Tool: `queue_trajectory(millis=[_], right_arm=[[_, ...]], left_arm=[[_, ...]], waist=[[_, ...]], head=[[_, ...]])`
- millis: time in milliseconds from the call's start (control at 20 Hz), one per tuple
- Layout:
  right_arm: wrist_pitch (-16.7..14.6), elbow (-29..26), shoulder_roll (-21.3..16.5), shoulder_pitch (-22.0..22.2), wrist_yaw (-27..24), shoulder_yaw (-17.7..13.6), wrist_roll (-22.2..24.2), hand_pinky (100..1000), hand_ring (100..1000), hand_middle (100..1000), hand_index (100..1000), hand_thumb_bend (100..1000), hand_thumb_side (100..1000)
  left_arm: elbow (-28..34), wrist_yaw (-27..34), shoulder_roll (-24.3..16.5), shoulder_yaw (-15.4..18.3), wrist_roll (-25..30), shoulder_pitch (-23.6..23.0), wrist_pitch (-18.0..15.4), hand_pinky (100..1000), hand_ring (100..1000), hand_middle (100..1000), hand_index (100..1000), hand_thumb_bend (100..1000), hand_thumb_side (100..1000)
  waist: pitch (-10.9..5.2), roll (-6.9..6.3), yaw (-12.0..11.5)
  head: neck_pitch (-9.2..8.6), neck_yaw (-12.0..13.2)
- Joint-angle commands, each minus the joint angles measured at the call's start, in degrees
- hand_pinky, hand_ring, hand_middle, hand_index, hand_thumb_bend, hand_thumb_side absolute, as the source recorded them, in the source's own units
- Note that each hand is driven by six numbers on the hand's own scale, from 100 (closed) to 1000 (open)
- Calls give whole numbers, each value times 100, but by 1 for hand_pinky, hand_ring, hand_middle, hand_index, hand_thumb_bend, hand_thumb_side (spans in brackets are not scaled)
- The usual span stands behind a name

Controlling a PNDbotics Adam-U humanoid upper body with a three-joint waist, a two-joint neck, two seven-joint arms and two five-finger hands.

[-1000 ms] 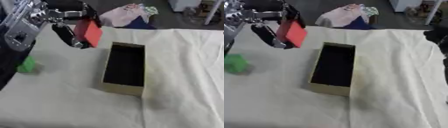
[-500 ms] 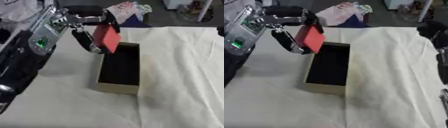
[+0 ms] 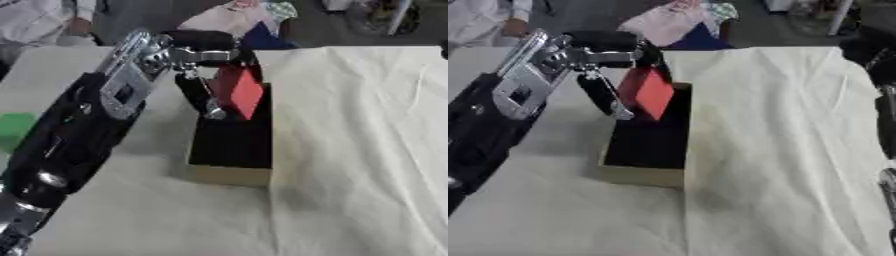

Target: Pick up objects on the table and place them in the box.

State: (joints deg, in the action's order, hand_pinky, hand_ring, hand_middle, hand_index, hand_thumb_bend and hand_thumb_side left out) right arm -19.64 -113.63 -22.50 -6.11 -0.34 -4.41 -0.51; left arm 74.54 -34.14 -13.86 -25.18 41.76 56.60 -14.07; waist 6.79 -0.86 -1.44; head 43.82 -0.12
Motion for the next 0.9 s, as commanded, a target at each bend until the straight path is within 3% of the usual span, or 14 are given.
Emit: queue_trajectory(millis=[50, 300, 450, 500, 550, 650, 900], right_arm=[[7, -96, -86, -76, -50, -51, -1, 849, 815, 698, 865, 100, 930], [39, -96, -54, -74, -43, -56, 5, 849, 815, 697, 865, 100, 933], [54, -96, -35, -79, -39, -52, 12, 849, 815, 697, 865, 100, 934], [60, -96, -28, -77, -38, -52, 14, 849, 815, 697, 865, 100, 934], [66, -96, -19, -74, -36, -52, 17, 849, 815, 696, 865, 100, 936], [81, -96, 0, -64, -29, -53, 21, 849, 812, 696, 865, 100, 937], [114, -96, 30, -45, -11, -55, 26, 849, 809, 696, 865, 100, 940]], left_arm=[[-215, -284, 61, 83, -74, 145, -61, 684, 585, 673, 799, 271, 100], [-575, -793, 115, 111, -141, 108, -228, 709, 612, 694, 808, 324, 100], [-743, -797, 174, 112, -189, 88, -395, 828, 745, 759, 859, 413, 266], [-776, -755, 182, 112, -223, 85, -481, 836, 752, 764, 863, 422, 279], [-805, -727, 183, 123, -273, 85, -559, 876, 803, 790, 886, 484, 378], [-879, -739, 174, 161, -374, 88, -660, 884, 834, 809, 902, 532, 456], [-1044, -896, 164, 254, -551, 86, -770, 893, 853, 826, 914, 572, 496]], waist=[[-48, 4, 18], [-19, -23, 39], [-6, -30, 47], [-3, -31, 48], [0, -33, 49], [4, -38, 51], [13, -50, 53]], head=[[29, -15], [29, -42], [29, -36], [29, -33], [29, -32], [29, -35], [29, -39]])
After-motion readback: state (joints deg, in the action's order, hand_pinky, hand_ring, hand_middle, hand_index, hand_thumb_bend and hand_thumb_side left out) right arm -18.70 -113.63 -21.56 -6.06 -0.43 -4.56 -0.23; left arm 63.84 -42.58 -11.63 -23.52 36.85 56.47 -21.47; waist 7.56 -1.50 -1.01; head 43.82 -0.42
